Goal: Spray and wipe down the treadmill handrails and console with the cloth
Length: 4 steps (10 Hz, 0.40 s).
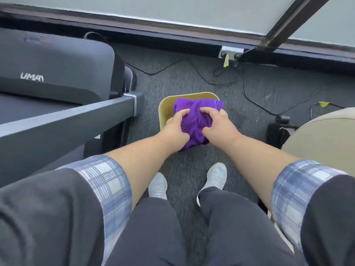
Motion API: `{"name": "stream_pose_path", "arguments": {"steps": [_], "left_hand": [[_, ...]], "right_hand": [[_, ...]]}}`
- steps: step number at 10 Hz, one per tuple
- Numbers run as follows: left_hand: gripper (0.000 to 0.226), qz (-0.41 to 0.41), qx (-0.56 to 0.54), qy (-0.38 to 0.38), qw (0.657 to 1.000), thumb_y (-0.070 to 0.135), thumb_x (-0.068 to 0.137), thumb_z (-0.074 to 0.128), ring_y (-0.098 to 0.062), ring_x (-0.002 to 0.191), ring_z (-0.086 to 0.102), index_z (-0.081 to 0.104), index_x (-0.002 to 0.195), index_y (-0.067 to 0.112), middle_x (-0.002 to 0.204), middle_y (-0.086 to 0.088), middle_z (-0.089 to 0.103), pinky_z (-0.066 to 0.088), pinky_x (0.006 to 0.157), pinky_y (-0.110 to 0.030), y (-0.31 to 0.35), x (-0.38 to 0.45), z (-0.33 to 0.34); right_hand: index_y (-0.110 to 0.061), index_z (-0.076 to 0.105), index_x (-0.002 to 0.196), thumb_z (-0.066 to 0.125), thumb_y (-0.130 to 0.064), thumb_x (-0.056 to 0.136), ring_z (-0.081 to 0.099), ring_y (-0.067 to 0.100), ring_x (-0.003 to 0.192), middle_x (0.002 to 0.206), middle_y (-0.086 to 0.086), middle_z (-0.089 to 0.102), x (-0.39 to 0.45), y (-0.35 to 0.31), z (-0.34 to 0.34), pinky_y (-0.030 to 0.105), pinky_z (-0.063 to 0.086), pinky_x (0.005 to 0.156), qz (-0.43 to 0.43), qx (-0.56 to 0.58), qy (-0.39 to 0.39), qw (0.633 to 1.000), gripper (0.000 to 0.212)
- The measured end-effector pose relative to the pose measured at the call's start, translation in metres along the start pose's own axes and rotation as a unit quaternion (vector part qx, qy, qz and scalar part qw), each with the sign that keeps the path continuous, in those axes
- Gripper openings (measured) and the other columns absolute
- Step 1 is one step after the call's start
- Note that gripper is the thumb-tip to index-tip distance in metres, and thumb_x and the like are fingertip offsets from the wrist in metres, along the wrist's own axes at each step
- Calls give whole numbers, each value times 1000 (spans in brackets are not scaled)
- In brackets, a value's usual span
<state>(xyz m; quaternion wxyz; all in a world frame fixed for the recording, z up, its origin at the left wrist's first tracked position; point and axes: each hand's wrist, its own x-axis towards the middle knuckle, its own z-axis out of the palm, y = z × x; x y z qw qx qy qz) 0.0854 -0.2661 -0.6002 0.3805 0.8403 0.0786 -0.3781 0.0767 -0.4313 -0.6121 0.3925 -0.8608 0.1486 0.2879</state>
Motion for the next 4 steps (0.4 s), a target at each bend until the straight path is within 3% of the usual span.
{"name": "stream_pose_path", "arguments": {"steps": [1, 2, 4], "left_hand": [[80, -39, 27, -21, 999, 9, 86, 60, -31, 118, 57, 24, 154, 31, 151, -8, 33, 44, 76, -20, -14, 12, -5], [82, -66, 55, -50, 995, 13, 86, 58, -31, 110, 60, 20, 155, 34, 152, -7, 33, 52, 76, -29, -16, -16, -19], [80, -40, 127, -40, 990, 29, 89, 56, -17, 87, 60, 13, 155, 39, 156, -2, 32, 45, 61, -23, 38, -121, -85]], "right_hand": [[-26, 38, 152, 58, -8, 89, 35, 27, 142, 162, 15, 13, 17, 14, 10, 14, 25, 104, 45, -30, -28, 998, 68], [-24, 33, 154, 55, -15, 93, 33, 28, 145, 166, 9, 4, -4, 8, 3, 33, 33, 112, 90, -53, -40, 994, 66], [-18, 36, 153, 54, -26, 96, 38, 28, 140, 157, 5, 35, -95, -69, -65, 39, 35, 113, 51, -73, -3, 996, 60]]}}
